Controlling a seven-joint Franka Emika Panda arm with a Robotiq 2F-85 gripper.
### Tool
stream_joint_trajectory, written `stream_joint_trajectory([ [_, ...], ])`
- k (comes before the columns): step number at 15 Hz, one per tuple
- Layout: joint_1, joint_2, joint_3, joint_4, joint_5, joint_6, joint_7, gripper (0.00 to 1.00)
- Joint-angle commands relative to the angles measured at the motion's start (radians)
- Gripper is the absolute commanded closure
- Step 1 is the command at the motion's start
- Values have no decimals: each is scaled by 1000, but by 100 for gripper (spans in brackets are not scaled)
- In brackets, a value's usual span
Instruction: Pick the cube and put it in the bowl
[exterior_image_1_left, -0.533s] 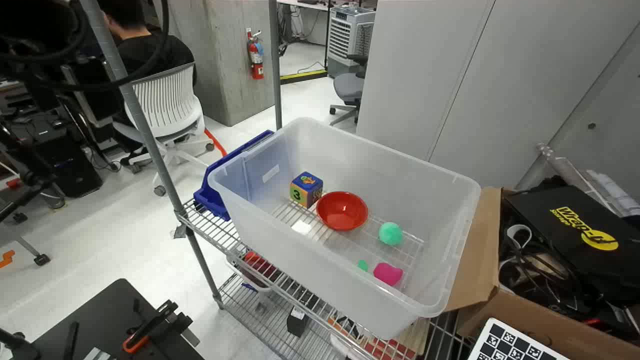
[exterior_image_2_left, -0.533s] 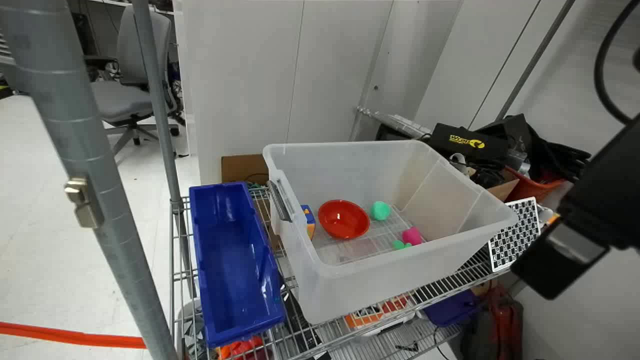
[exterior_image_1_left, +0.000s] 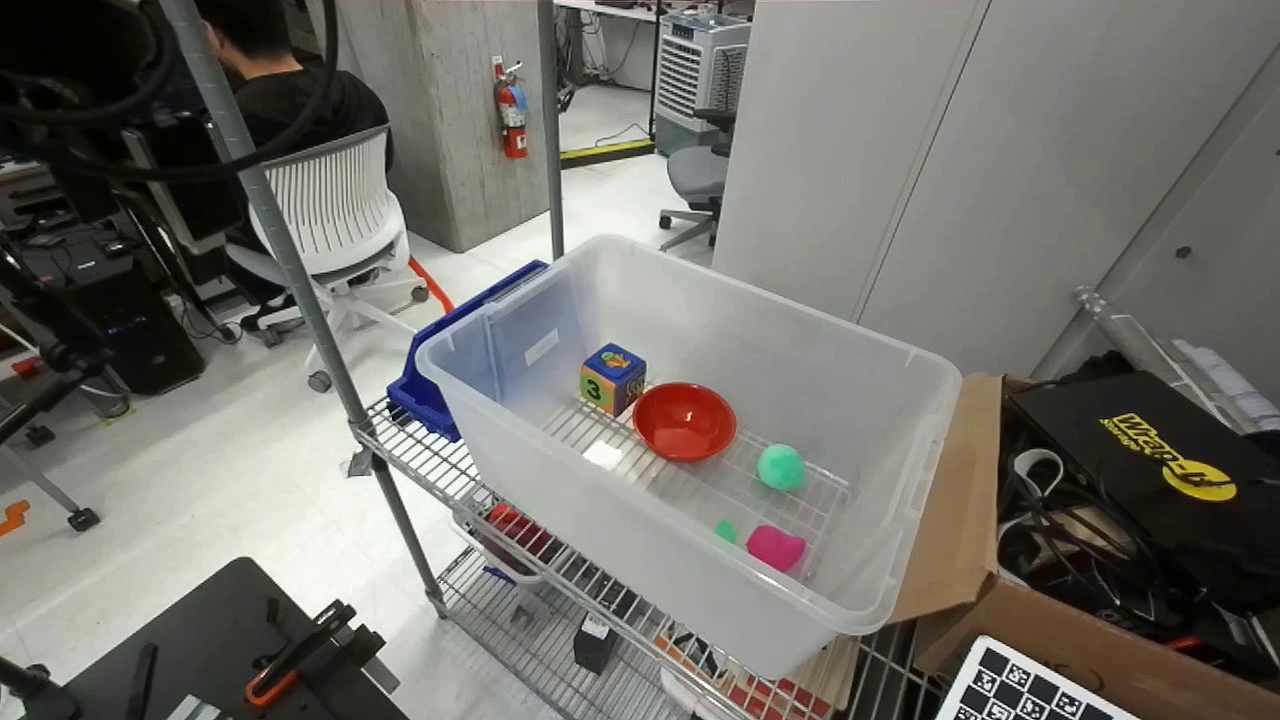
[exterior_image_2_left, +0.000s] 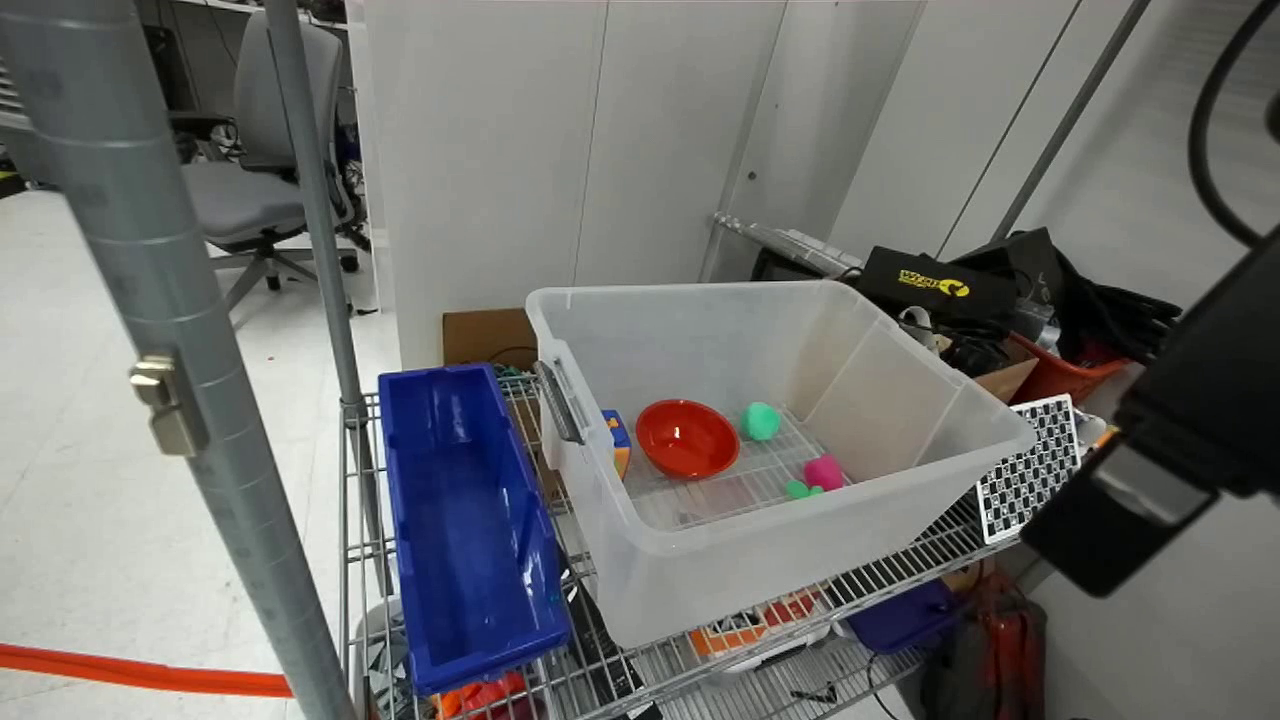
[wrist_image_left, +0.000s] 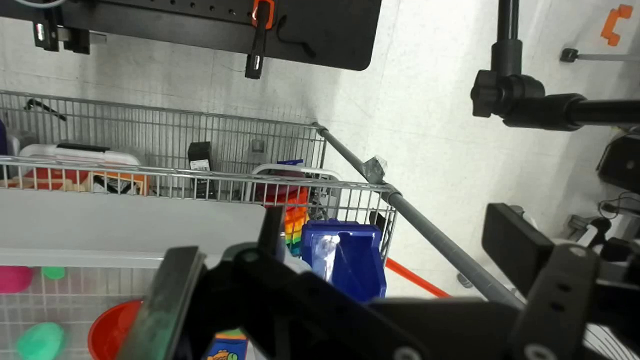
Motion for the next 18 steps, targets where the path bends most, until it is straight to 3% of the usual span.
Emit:
stream_joint_trajectory([
  [1,-14,0,11,3,5,-4,-4,0],
  [3,-14,0,11,3,5,-4,-4,0],
  [7,-24,102,2,37,-6,165,-59,0],
  [18,-124,592,-46,332,-61,514,-74,0],
])
